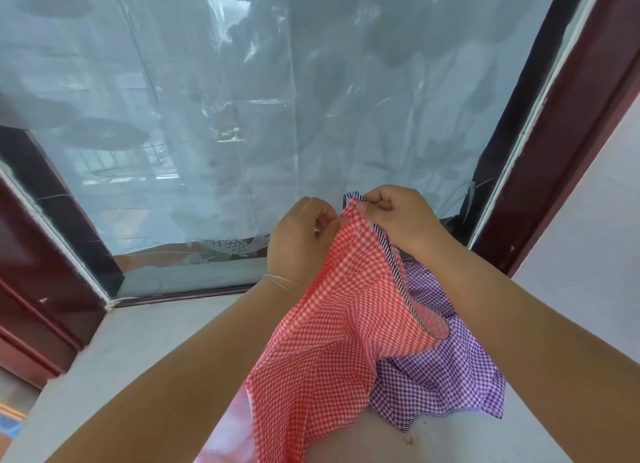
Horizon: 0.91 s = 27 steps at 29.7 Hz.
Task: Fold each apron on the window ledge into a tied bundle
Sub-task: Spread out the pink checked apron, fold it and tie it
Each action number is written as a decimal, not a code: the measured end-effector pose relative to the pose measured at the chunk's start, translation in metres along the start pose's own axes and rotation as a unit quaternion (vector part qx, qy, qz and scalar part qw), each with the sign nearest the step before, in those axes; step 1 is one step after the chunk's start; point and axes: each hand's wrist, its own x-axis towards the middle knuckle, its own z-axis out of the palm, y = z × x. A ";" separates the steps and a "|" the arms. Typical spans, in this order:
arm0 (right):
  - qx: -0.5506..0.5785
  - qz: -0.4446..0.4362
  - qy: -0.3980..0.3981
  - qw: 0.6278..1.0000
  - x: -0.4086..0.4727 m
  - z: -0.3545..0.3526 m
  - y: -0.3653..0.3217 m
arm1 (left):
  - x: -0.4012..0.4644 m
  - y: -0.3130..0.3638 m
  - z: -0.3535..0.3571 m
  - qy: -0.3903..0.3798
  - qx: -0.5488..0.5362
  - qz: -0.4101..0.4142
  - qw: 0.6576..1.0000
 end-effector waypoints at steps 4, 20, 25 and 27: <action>-0.014 -0.005 0.036 0.999 -0.004 0.005 0.001 | 0.002 0.001 0.003 -0.131 0.045 -0.034 0.990; 0.095 0.013 0.057 0.994 0.012 -0.018 -0.006 | 0.006 -0.052 0.010 -0.357 0.323 -0.007 0.876; 0.136 0.005 0.139 0.981 0.037 -0.039 -0.010 | -0.002 -0.089 -0.005 -0.311 0.354 -0.141 0.871; 0.142 0.011 0.164 0.976 0.045 -0.048 -0.007 | 0.009 -0.090 -0.023 -0.193 0.354 -0.134 0.905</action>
